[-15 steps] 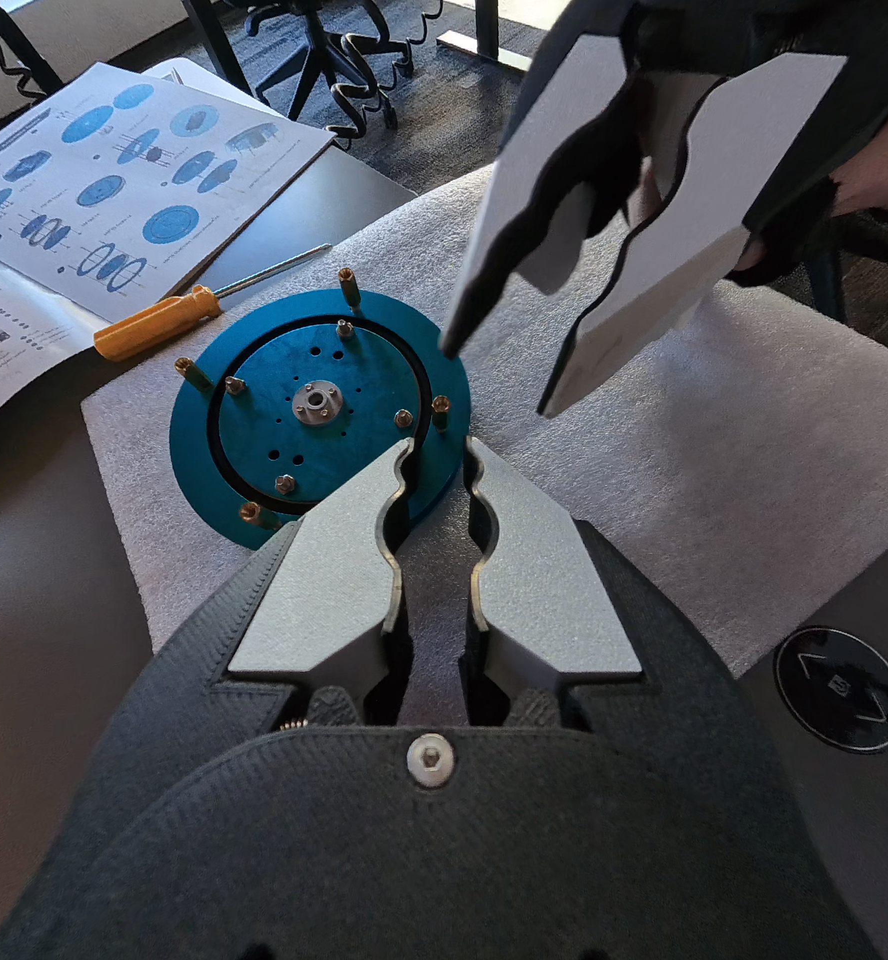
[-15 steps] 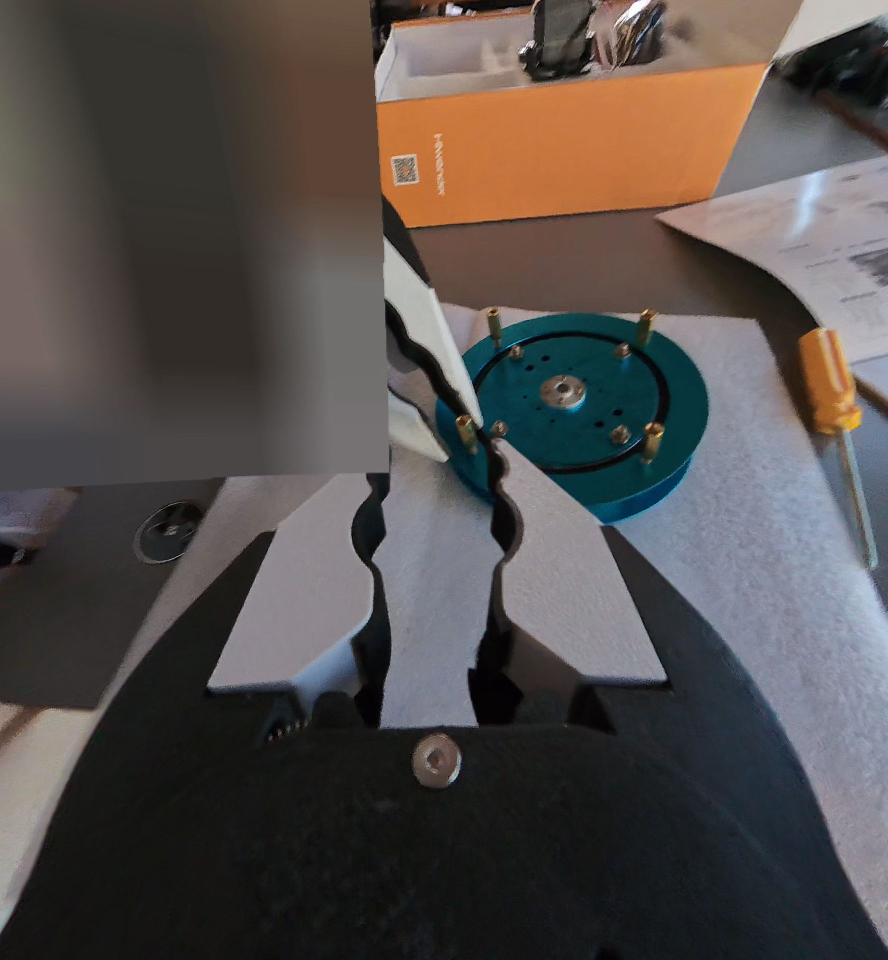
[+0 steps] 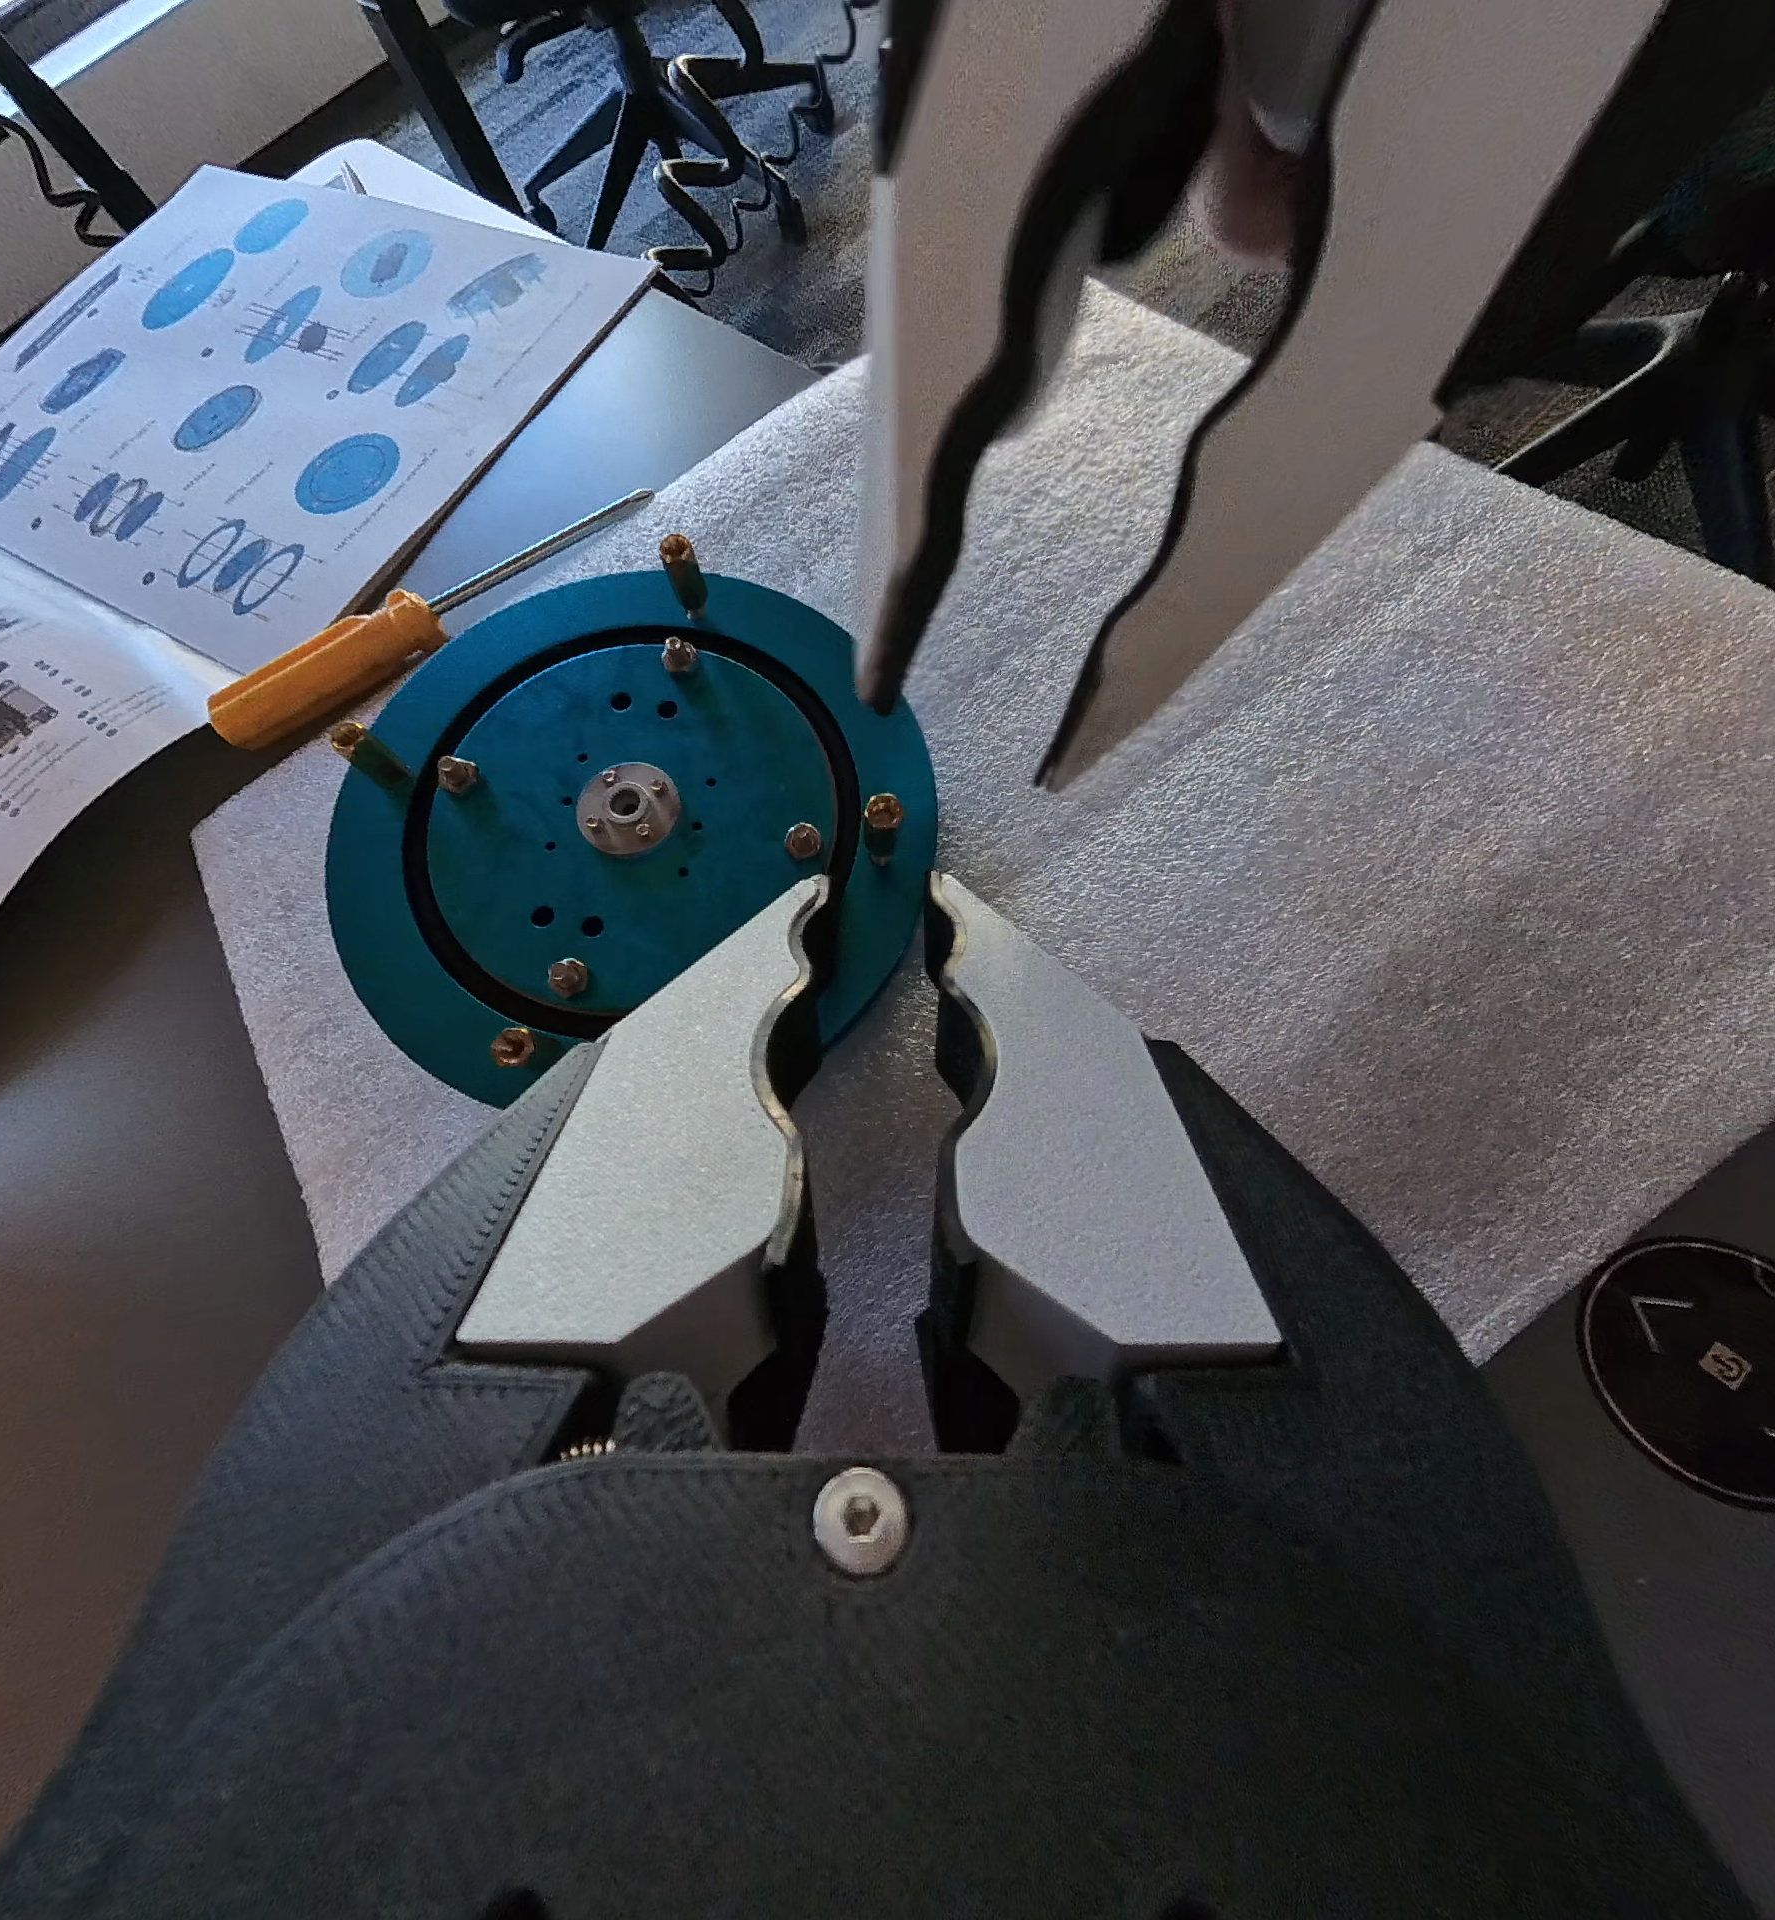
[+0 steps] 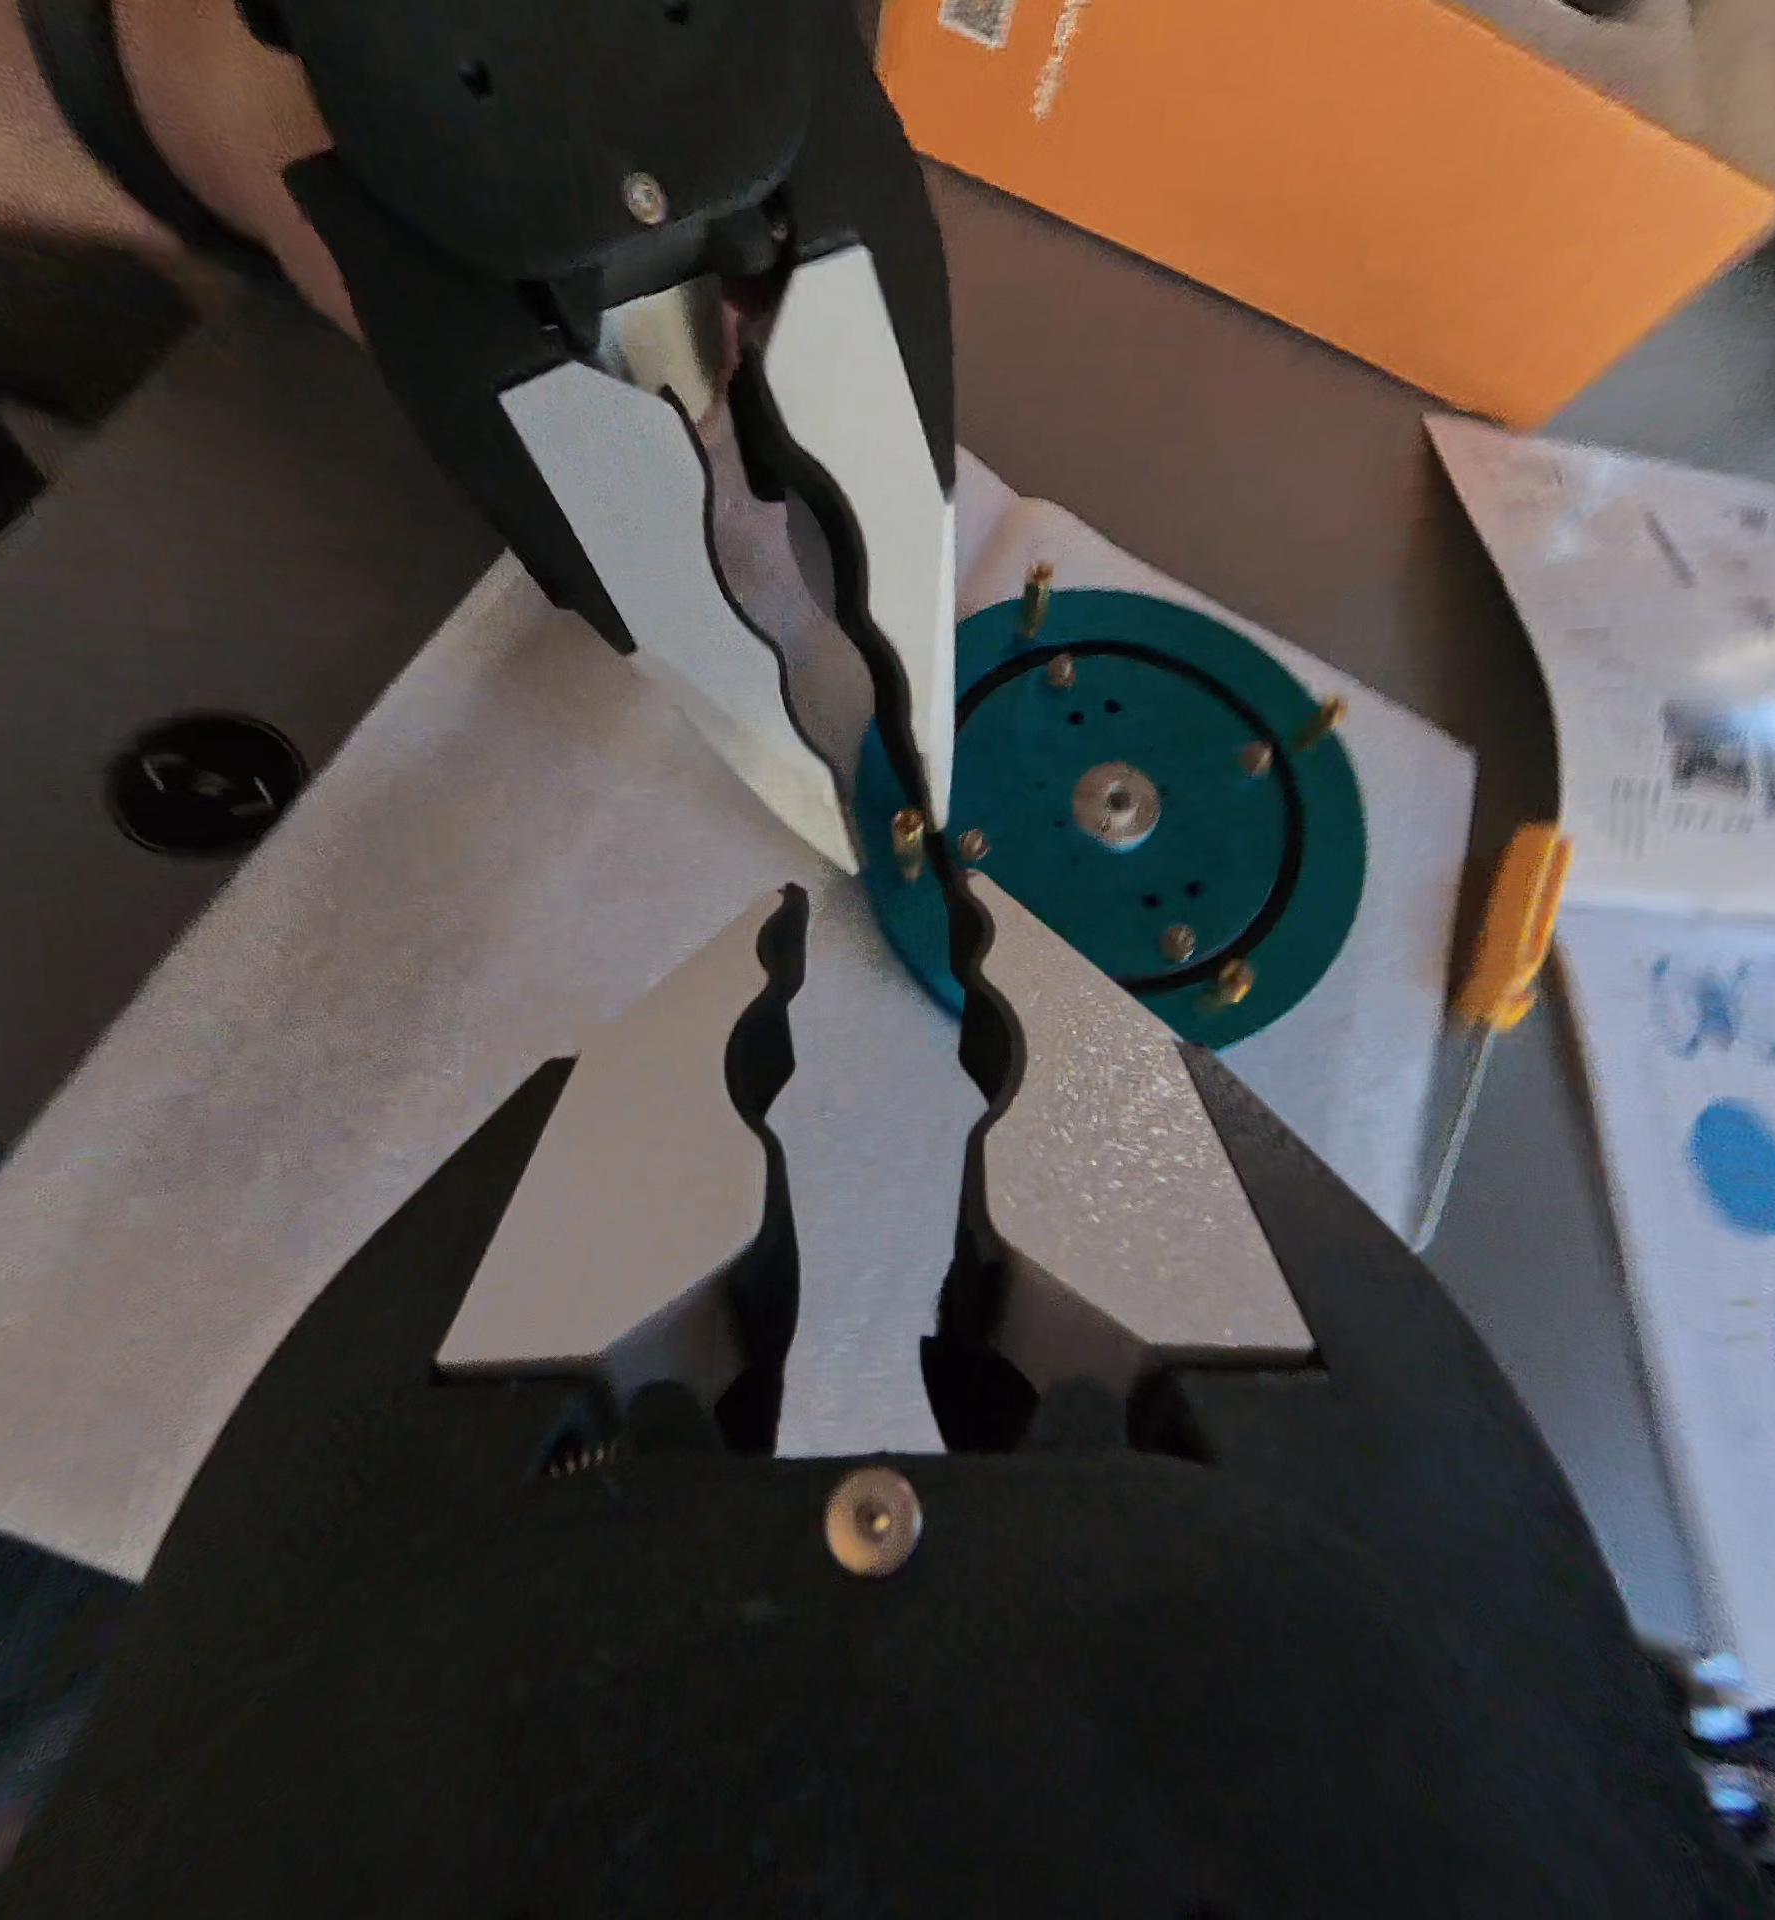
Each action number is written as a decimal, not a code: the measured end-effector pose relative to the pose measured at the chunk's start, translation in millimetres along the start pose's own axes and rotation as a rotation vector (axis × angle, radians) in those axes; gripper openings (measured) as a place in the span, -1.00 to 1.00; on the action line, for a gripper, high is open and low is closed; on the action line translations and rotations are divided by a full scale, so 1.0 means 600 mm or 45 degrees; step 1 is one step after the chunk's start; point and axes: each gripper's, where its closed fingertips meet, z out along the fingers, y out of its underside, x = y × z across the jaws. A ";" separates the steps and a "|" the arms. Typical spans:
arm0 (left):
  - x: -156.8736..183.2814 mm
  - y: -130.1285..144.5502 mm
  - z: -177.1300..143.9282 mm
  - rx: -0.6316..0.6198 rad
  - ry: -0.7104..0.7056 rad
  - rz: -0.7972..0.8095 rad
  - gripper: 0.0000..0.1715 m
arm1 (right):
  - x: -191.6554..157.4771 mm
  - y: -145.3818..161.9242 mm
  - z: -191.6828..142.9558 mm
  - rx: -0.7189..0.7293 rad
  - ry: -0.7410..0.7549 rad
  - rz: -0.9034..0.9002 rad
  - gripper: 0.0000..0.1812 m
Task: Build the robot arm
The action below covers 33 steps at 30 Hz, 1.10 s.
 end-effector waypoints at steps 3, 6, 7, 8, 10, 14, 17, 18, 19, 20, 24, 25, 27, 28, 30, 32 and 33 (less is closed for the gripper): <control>0.000 -0.001 -0.001 0.007 0.017 -0.018 -0.84 | 0.010 -0.007 0.013 -0.131 -0.112 -0.199 -0.70; -0.002 -0.002 -0.001 0.016 0.023 -0.033 -0.84 | 0.003 -0.009 0.024 -0.186 -0.232 -0.162 -0.75; -0.003 -0.003 -0.002 0.020 0.022 -0.037 -0.83 | 0.003 -0.010 0.027 -0.196 -0.238 -0.172 -0.78; -0.003 -0.004 -0.002 0.025 0.021 -0.042 -0.84 | 0.004 -0.010 0.029 -0.215 -0.232 -0.197 -0.80; -0.004 -0.004 -0.003 0.030 0.021 -0.049 -0.83 | 0.006 -0.010 0.032 -0.280 -0.223 -0.239 -0.84; -0.004 -0.005 -0.003 0.032 0.029 -0.057 -0.83 | 0.014 -0.007 0.035 -0.464 -0.226 -0.312 -0.93; -0.006 -0.006 -0.004 0.040 0.033 -0.074 -0.83 | 0.016 -0.003 0.037 -0.593 -0.222 -0.256 -0.94; -0.006 -0.007 -0.004 0.044 0.031 -0.078 -0.83 | 0.018 -0.002 0.036 -0.631 -0.205 -0.166 -0.94; -0.007 -0.007 -0.004 0.046 0.032 -0.082 -0.83 | 0.020 -0.001 0.034 -0.660 -0.181 -0.056 -0.94; -0.007 -0.007 -0.003 0.046 0.033 -0.082 -0.83 | 0.021 0.002 0.032 -0.684 -0.143 0.076 -0.94; -0.006 -0.007 -0.003 0.044 0.026 -0.071 -0.83 | 0.023 0.003 0.032 -0.638 0.076 0.555 -0.94; -0.006 -0.007 -0.003 0.044 0.027 -0.072 -0.83 | 0.023 0.002 0.032 -0.607 0.095 0.582 -0.94; -0.006 -0.007 -0.003 0.043 0.035 -0.078 -0.83 | 0.022 0.002 0.031 -0.590 0.048 0.467 -0.92; -0.006 -0.007 -0.003 0.044 0.037 -0.082 -0.83 | 0.029 0.002 0.028 -0.600 0.030 0.357 -0.83; -0.006 -0.007 -0.003 0.042 0.045 -0.090 -0.83 | 0.033 -0.006 0.024 -0.589 -0.053 0.109 -0.74; -0.006 -0.007 -0.003 0.042 0.053 -0.099 -0.83 | 0.020 -0.012 0.023 -0.572 -0.182 -0.140 -0.76; -0.006 -0.007 -0.003 0.042 0.056 -0.103 -0.83 | 0.023 -0.011 0.025 -0.585 -0.183 -0.223 -0.81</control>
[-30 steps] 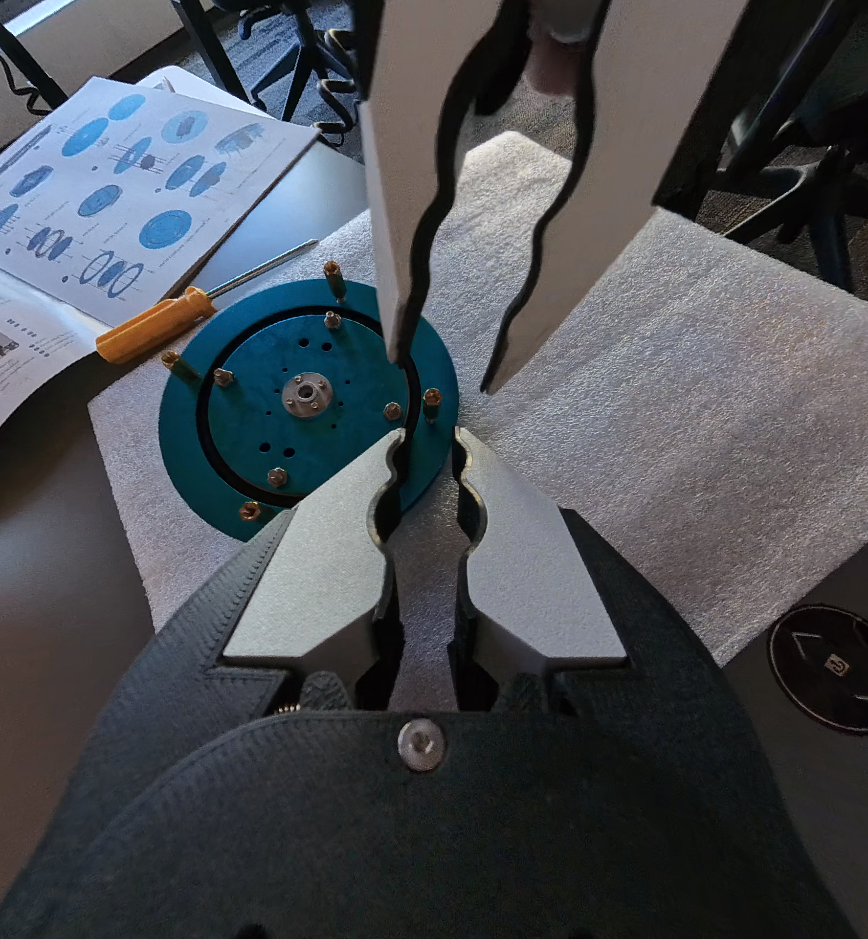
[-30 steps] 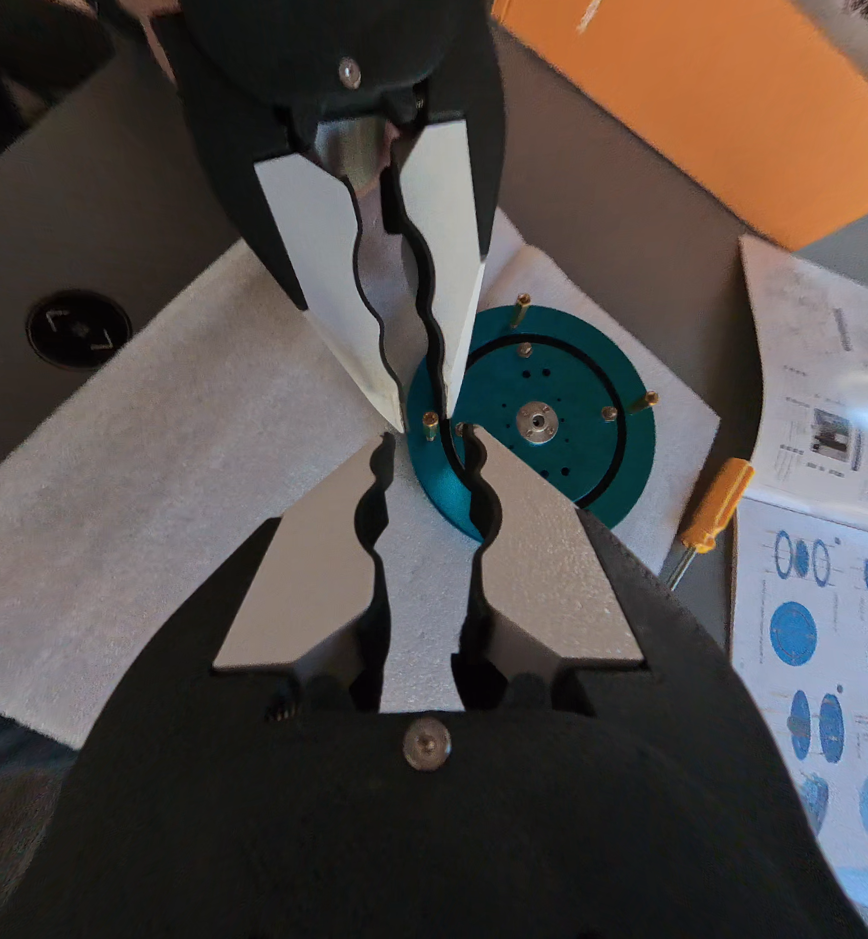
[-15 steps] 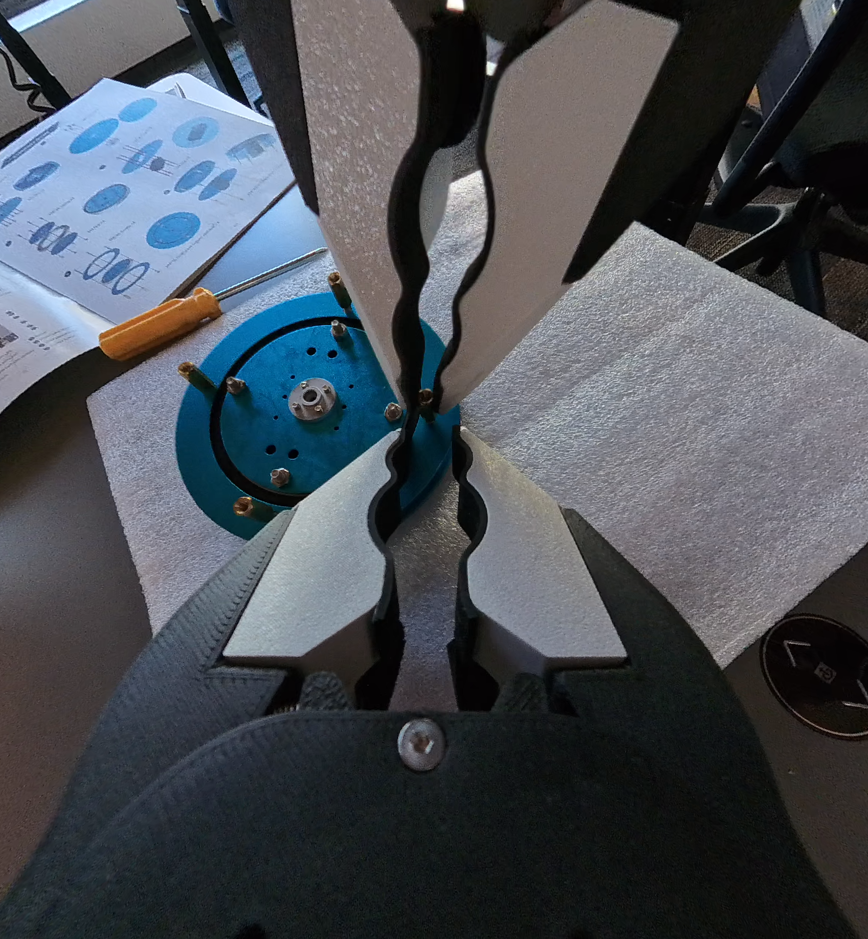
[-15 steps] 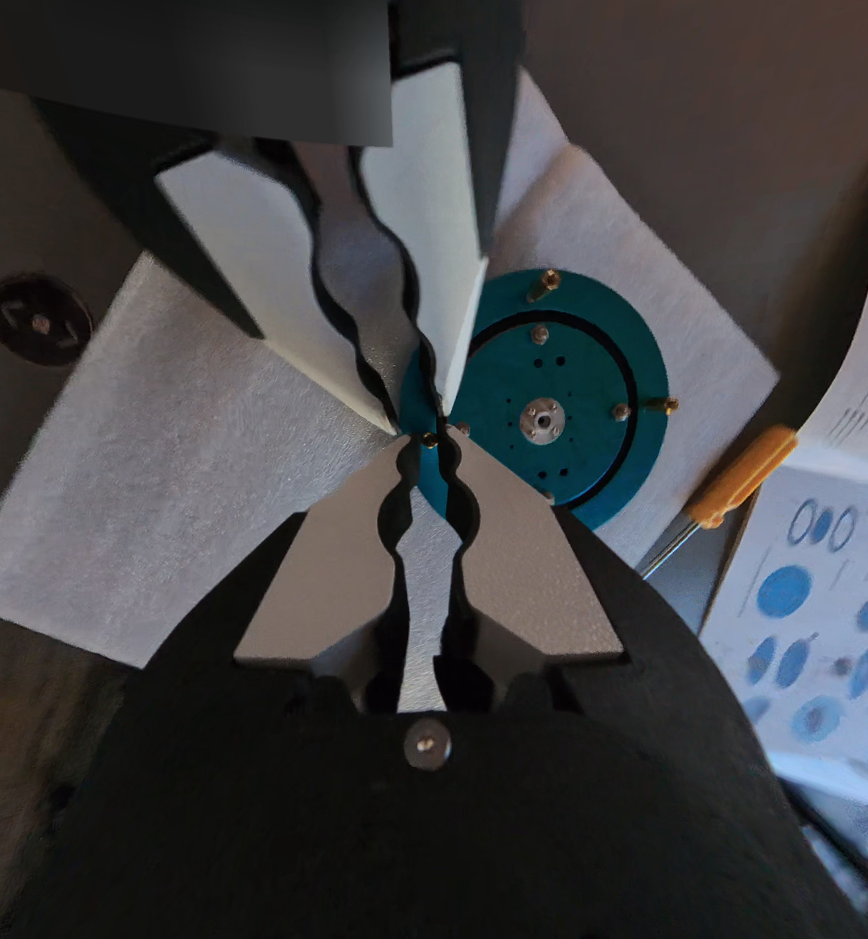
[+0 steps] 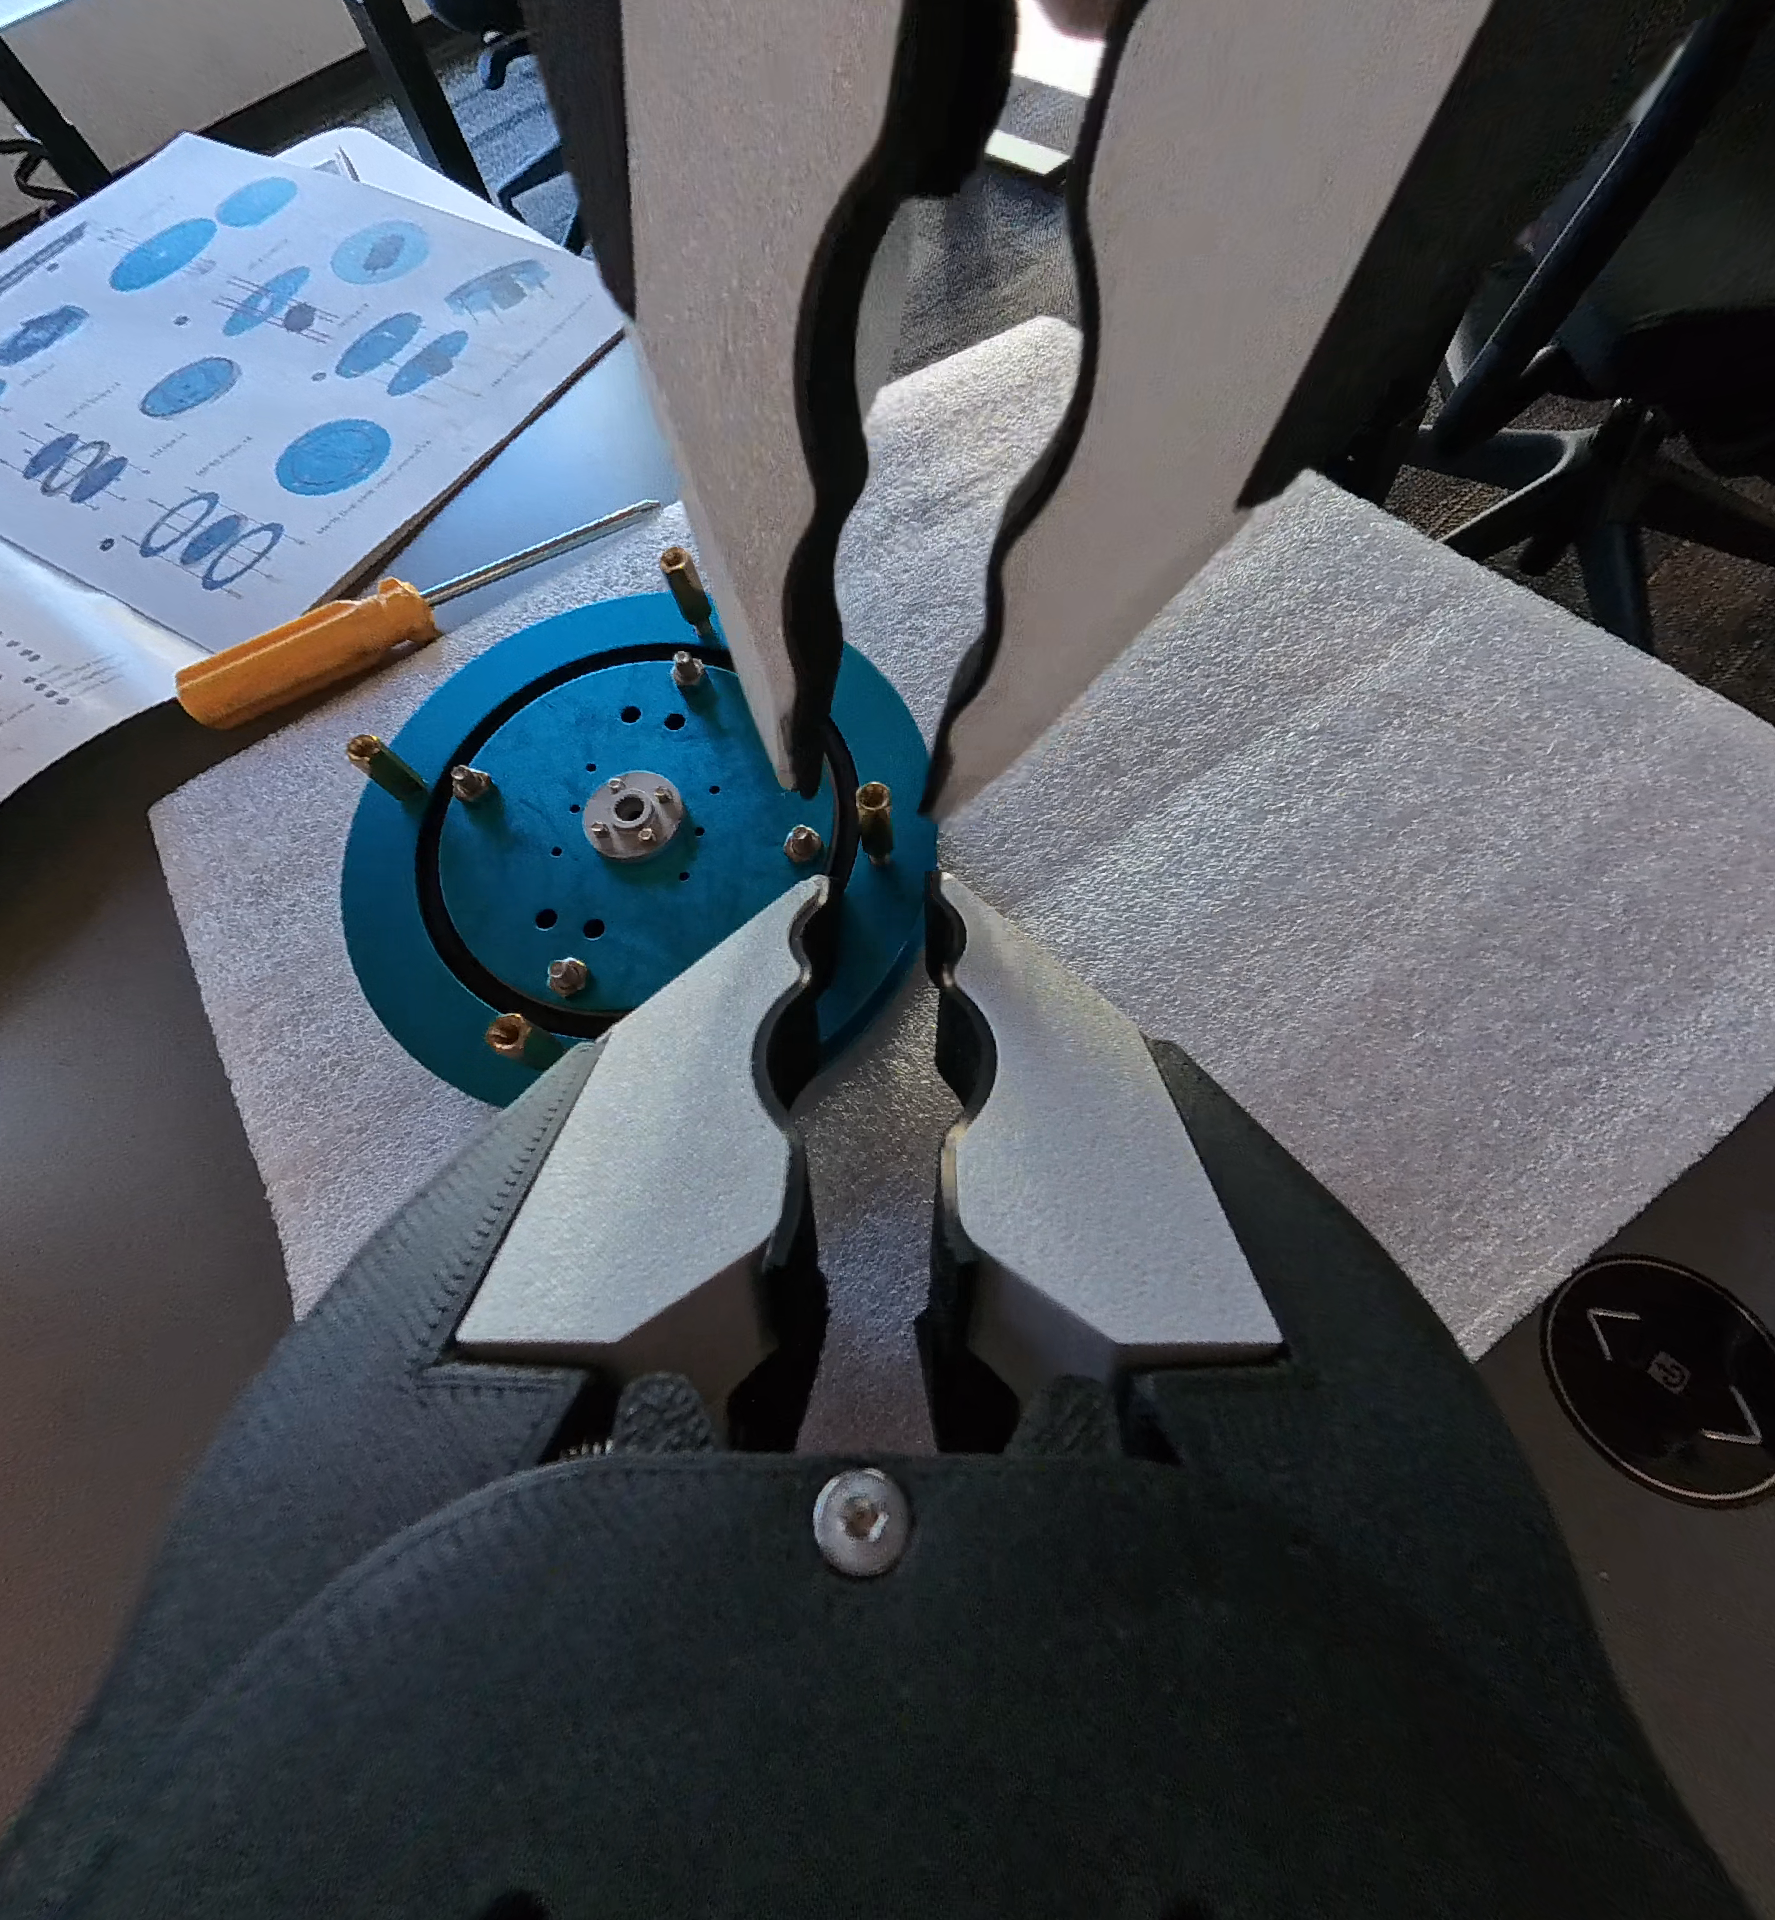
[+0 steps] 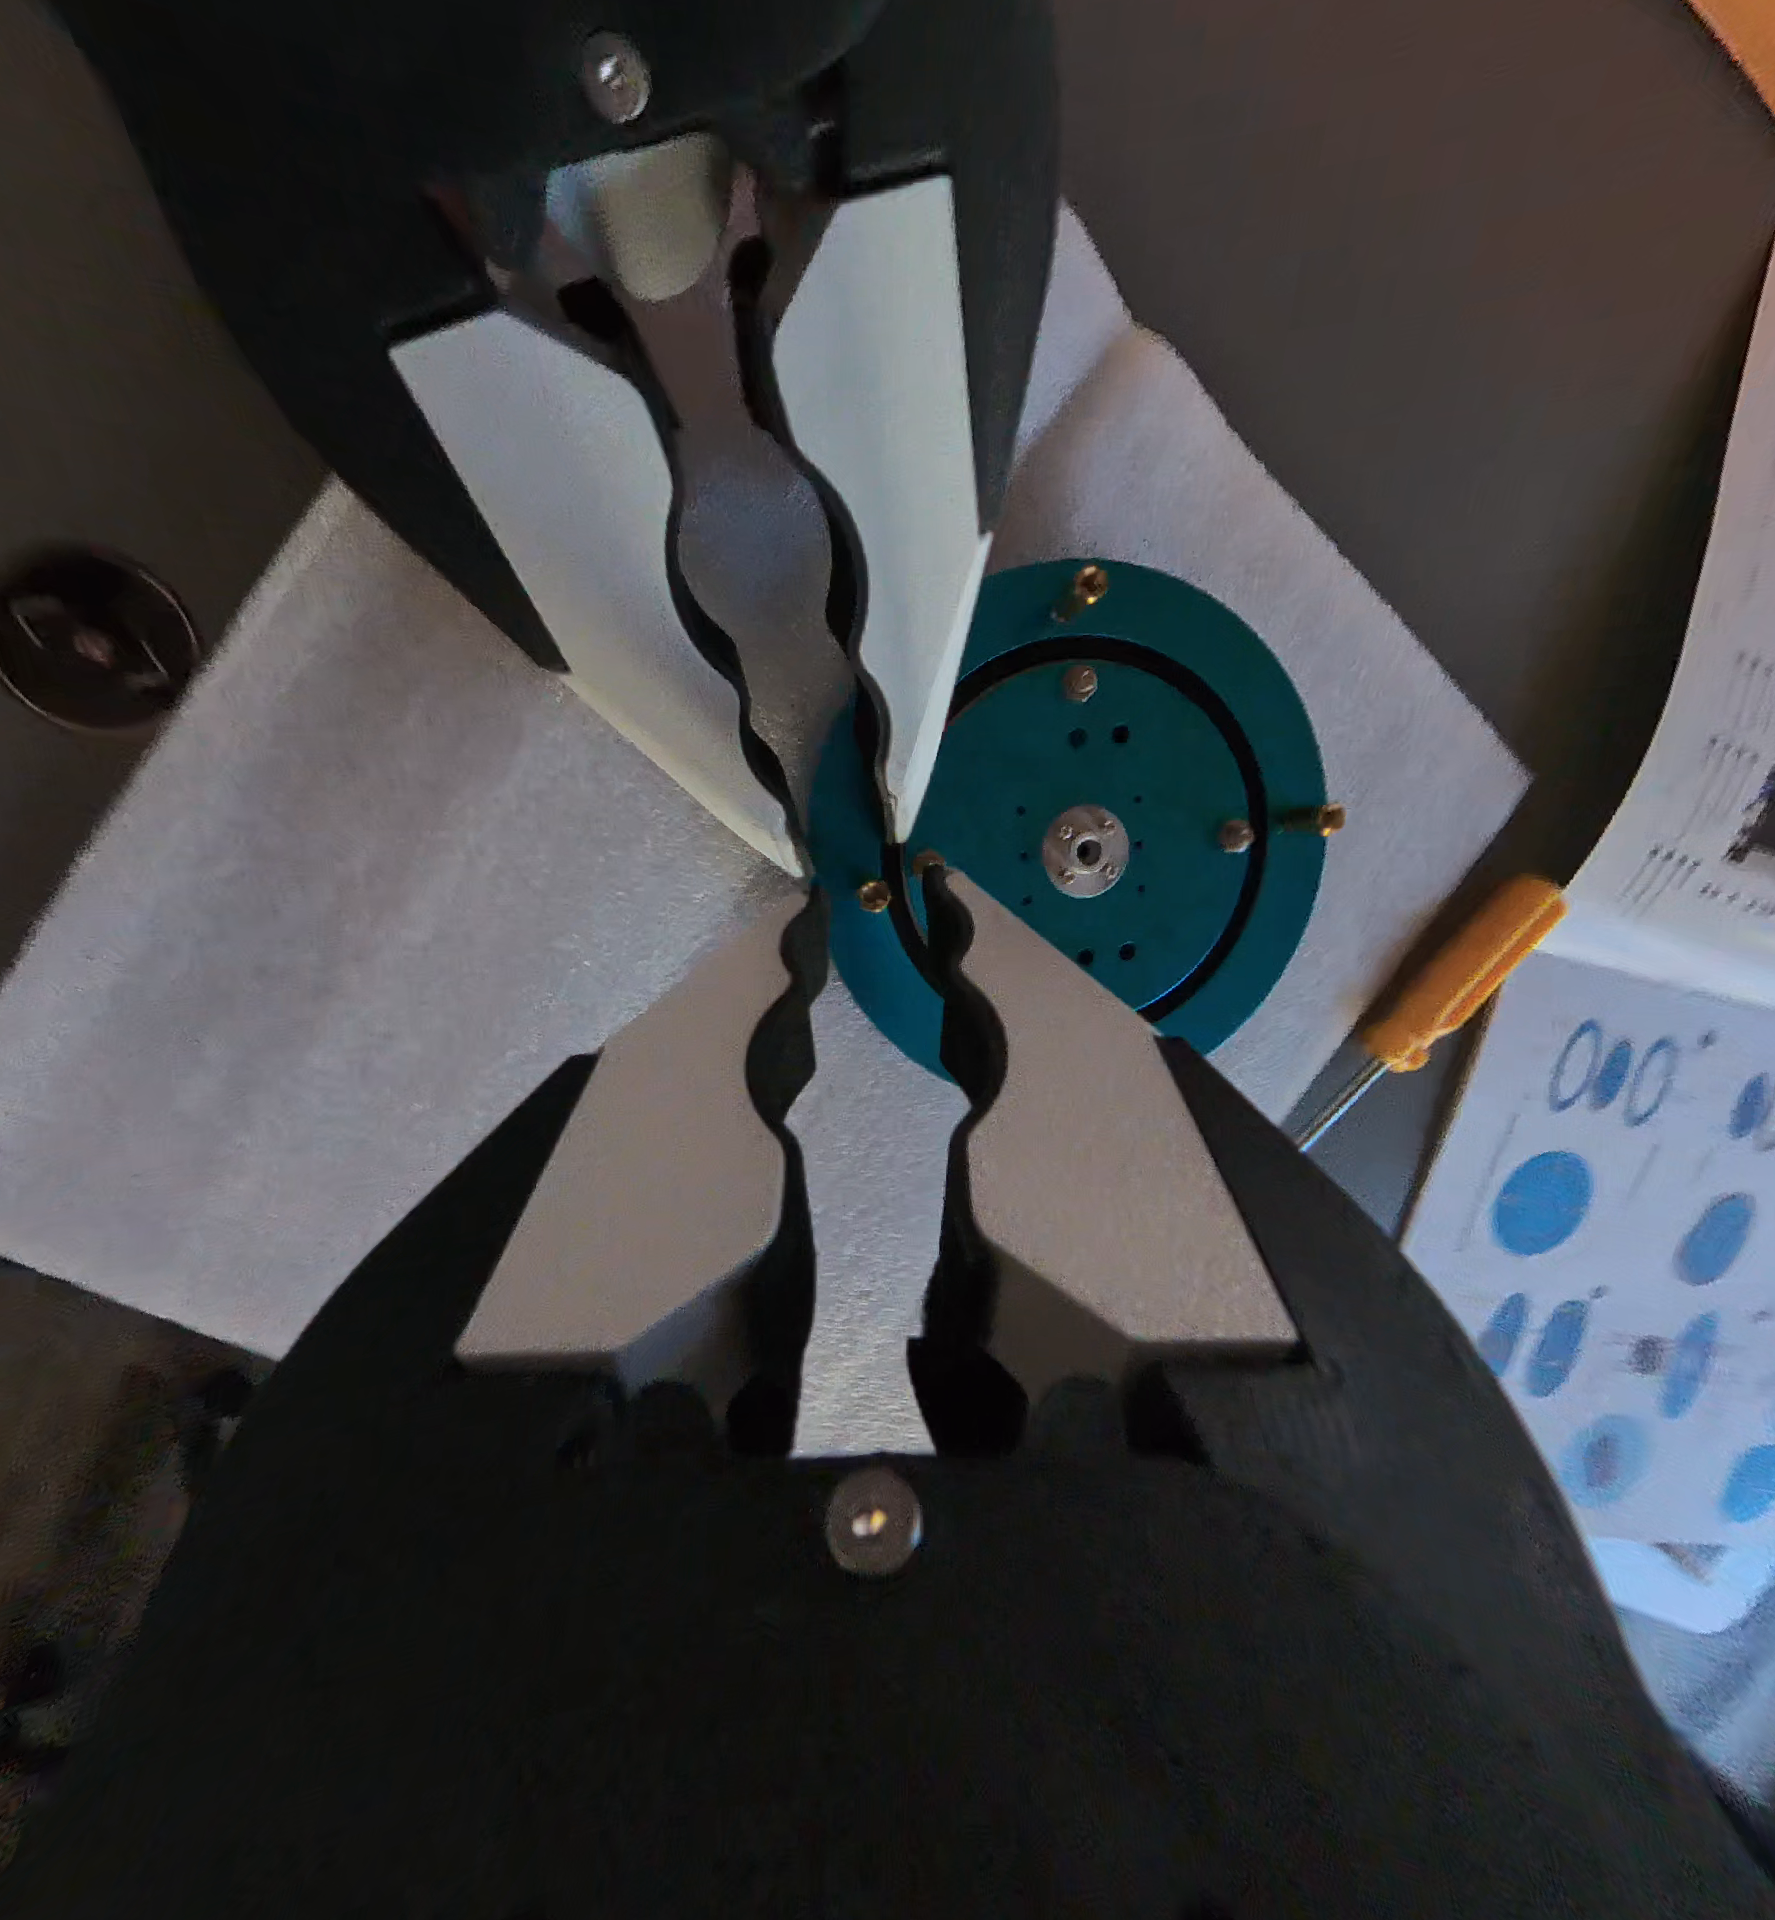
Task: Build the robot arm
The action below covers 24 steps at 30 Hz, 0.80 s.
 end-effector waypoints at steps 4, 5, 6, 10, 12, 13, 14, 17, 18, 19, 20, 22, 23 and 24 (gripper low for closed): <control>0.000 0.000 0.000 0.000 -0.001 -0.001 -0.83 | -0.004 0.005 0.014 -0.080 -0.071 -0.038 -0.93; 0.000 0.000 0.000 0.000 -0.002 0.000 -0.83 | -0.004 0.006 0.016 -0.083 -0.086 -0.011 -0.93; 0.000 0.000 0.000 -0.001 -0.003 0.001 -0.83 | -0.005 0.007 0.016 -0.084 -0.099 0.019 -0.94; 0.000 0.000 0.000 0.002 -0.004 -0.003 -0.83 | -0.002 0.009 0.018 -0.052 -0.124 0.351 -0.94; -0.001 -0.001 0.000 0.005 -0.004 -0.007 -0.83 | 0.001 0.011 0.018 -0.022 -0.113 0.663 -0.94; -0.001 -0.001 0.000 0.005 -0.003 -0.010 -0.83 | 0.001 0.011 0.018 0.002 -0.111 0.817 -0.94; -0.001 -0.001 0.000 0.004 0.000 -0.013 -0.83 | 0.001 0.011 0.018 0.032 -0.106 0.898 -0.94; -0.001 -0.001 0.000 0.003 0.009 -0.021 -0.83 | 0.000 0.013 0.013 0.052 -0.097 0.699 -0.91; -0.001 -0.001 0.000 0.004 0.010 -0.023 -0.83 | 0.006 0.019 0.011 0.024 -0.061 0.572 -0.83; -0.001 -0.001 0.000 0.004 0.010 -0.024 -0.83 | 0.009 0.021 0.009 0.012 -0.045 0.444 -0.82; -0.001 -0.001 0.000 0.004 0.010 -0.024 -0.83 | 0.013 0.022 0.008 0.003 -0.017 0.344 -0.83; -0.001 -0.001 0.000 0.004 0.008 -0.022 -0.83 | 0.007 0.015 0.009 0.000 -0.046 0.231 -0.83; -0.001 -0.001 0.000 0.004 0.006 -0.021 -0.83 | -0.002 0.011 0.010 0.000 -0.091 0.210 -0.83; -0.001 -0.001 0.000 0.004 0.006 -0.020 -0.83 | -0.007 0.008 0.013 -0.005 -0.124 0.199 -0.82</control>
